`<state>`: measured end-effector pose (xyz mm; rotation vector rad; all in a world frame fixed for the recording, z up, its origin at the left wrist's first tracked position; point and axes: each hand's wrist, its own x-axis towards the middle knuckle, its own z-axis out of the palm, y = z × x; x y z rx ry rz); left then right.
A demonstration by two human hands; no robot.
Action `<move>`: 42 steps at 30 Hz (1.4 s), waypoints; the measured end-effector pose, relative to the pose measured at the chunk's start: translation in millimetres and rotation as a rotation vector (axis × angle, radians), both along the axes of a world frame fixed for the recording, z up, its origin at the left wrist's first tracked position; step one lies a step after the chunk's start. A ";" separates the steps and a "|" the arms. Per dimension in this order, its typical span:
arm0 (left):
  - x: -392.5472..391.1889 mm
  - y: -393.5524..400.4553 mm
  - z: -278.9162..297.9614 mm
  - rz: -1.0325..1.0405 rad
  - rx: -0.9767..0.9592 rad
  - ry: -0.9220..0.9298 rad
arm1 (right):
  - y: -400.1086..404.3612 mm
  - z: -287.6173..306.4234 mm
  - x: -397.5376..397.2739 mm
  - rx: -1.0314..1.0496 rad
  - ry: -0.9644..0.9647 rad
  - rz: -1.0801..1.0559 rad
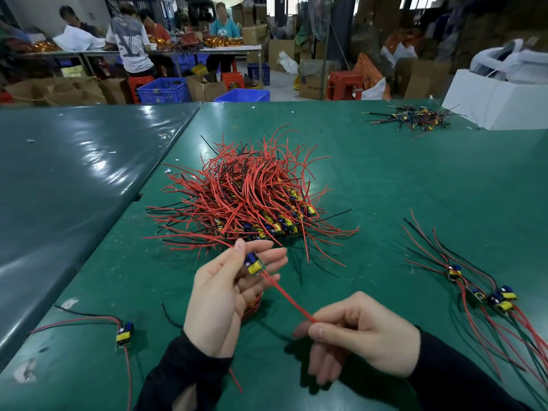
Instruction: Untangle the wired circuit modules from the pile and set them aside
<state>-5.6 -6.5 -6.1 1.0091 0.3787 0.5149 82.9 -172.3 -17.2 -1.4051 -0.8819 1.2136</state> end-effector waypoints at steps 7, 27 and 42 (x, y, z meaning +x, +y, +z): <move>-1.9 4.7 3.6 0.019 -0.006 -0.052 | -4.3 4.7 1.9 -0.068 0.103 0.122; 0.7 -25.0 -21.1 -0.048 0.412 0.038 | 15.3 -1.3 -14.4 0.054 -0.064 -0.197; -2.7 11.9 0.4 0.075 0.152 -0.075 | 11.2 0.4 -19.4 0.117 -0.163 -0.016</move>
